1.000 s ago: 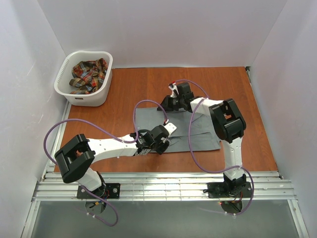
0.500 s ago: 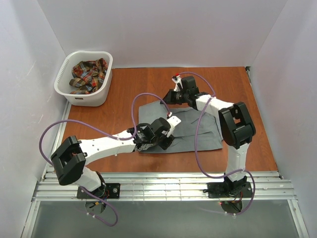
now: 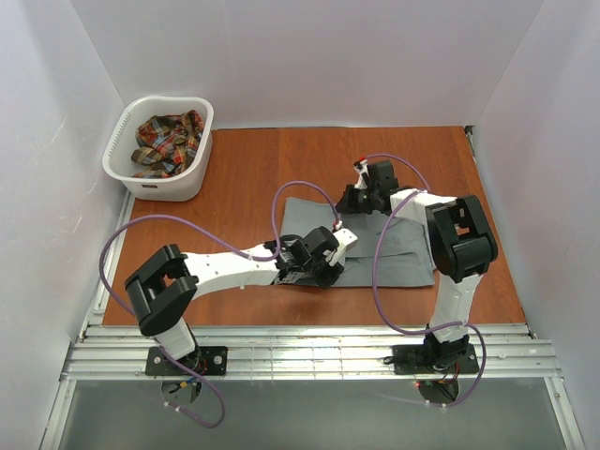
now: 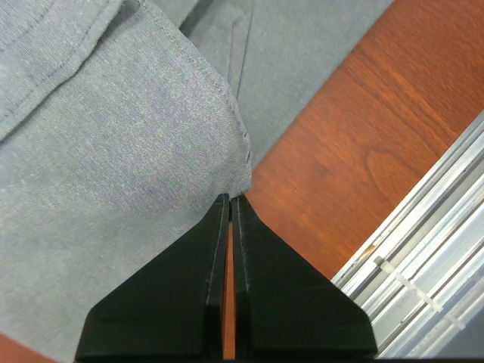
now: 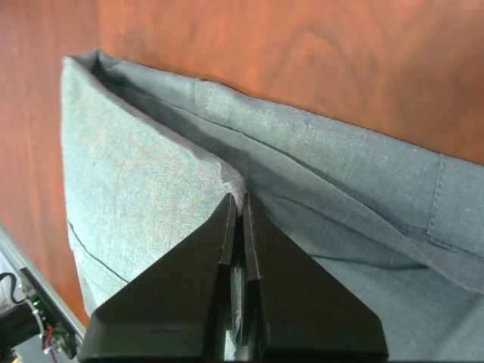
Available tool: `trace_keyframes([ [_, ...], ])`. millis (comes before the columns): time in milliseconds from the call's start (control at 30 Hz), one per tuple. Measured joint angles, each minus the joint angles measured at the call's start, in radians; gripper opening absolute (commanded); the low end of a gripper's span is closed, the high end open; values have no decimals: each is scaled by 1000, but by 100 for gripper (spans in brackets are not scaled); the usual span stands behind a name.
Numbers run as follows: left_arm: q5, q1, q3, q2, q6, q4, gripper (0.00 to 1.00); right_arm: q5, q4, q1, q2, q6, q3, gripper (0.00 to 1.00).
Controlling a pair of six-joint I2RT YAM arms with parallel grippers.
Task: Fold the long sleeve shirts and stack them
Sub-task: Fold the shirt
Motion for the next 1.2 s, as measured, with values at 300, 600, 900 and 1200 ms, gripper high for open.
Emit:
trace_keyframes([
  [300,32,-16,59,130,-26,49,1,23,-9,-26,31,-27,-6,1],
  [600,60,-33,157,216,-14,85,1,-33,47,-60,61,-5,-32,1],
  [900,104,-32,161,308,-28,121,3,-52,43,-77,56,-5,-37,1],
  [1200,112,-32,161,310,-71,121,3,-13,-48,-94,-34,-28,-31,1],
])
